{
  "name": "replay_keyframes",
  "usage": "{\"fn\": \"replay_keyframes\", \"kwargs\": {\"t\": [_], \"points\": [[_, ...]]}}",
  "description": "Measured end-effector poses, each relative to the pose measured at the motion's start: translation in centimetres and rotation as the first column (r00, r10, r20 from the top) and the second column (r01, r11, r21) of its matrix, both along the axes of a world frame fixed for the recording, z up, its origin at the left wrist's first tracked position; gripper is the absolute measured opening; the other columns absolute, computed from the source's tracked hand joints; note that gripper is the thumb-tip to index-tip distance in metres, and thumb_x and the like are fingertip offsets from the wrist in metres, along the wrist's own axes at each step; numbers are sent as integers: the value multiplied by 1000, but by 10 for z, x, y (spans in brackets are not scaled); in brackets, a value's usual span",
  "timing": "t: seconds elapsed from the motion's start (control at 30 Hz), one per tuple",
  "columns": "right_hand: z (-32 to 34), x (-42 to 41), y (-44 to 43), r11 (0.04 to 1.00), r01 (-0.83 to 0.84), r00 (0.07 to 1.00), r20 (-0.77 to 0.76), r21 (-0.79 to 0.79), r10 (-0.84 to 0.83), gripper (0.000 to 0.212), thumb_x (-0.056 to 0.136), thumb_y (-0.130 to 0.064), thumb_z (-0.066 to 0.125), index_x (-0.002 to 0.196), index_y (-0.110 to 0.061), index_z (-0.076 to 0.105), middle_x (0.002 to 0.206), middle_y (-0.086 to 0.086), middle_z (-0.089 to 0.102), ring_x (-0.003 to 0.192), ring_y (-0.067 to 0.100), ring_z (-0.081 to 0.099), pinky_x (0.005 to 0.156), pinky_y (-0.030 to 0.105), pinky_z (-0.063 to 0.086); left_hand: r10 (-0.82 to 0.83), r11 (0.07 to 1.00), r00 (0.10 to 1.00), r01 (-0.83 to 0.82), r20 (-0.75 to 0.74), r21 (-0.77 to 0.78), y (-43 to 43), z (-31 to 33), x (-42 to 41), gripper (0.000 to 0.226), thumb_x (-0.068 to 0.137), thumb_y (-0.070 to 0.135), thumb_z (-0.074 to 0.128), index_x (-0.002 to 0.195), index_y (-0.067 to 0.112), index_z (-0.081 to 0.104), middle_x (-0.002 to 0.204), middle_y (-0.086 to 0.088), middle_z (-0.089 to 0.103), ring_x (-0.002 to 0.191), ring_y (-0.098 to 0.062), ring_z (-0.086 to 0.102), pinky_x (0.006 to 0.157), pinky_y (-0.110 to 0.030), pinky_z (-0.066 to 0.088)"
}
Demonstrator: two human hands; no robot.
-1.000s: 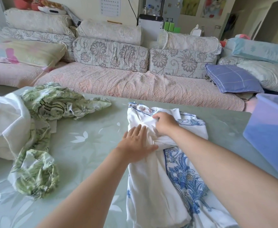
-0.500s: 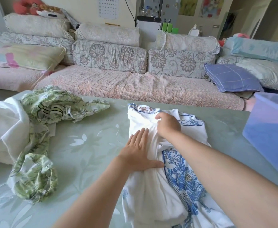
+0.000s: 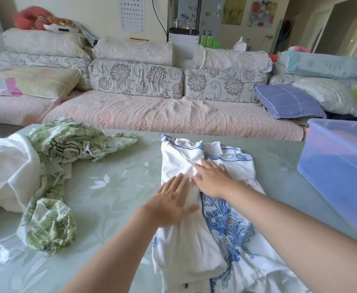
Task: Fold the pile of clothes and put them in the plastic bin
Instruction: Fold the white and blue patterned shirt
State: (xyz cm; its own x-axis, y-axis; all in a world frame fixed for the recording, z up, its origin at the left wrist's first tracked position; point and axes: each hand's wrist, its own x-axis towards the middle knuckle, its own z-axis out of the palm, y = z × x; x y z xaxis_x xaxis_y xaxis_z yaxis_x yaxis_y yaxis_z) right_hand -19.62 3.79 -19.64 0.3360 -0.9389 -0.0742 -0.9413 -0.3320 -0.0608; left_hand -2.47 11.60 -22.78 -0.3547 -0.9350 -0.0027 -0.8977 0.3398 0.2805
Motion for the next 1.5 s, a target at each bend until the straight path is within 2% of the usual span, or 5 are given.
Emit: {"fn": "replay_keyframes", "kwargs": {"t": [0.67,0.9,1.1,1.27,1.5], "points": [[17,-36,173,914,-390,921,72,114,384,45,84,-20,55,128,-29,59,118,-3,53,110,22,55,89,32,45,-123,989,992,123,-8,87,101,32,14,55,61,75,61,99,35,59,109,15,46,107,-7,41,95,-25,41],[22,-39,185,812,-524,820,107,-256,563,7,62,-24,48,57,-28,46,70,-6,46,68,19,40,75,29,31,-154,983,988,150,30,106,123,41,15,34,71,33,68,104,35,61,97,17,55,97,-10,55,85,-27,49],[13,-41,194,878,-476,878,83,54,471,34,78,-55,49,89,-27,63,105,-9,52,102,13,51,84,29,39,21,897,998,-48,67,438,126,69,14,28,84,58,59,87,32,70,95,7,64,94,-17,60,91,-34,50],[17,-47,184,933,-358,916,177,-42,359,31,96,-48,49,111,-25,63,121,-7,55,116,16,51,96,33,38,-4,1000,999,6,53,-30,106,54,0,22,96,38,50,108,30,67,111,5,61,110,-18,56,93,-33,46],[11,-64,173,943,-296,953,109,153,282,64,92,-63,51,148,-32,44,156,-13,38,143,10,35,118,33,22,-147,969,965,96,216,228,90,24,-36,102,78,73,57,156,32,7,164,5,-3,150,-19,-6,121,-42,1]]}}
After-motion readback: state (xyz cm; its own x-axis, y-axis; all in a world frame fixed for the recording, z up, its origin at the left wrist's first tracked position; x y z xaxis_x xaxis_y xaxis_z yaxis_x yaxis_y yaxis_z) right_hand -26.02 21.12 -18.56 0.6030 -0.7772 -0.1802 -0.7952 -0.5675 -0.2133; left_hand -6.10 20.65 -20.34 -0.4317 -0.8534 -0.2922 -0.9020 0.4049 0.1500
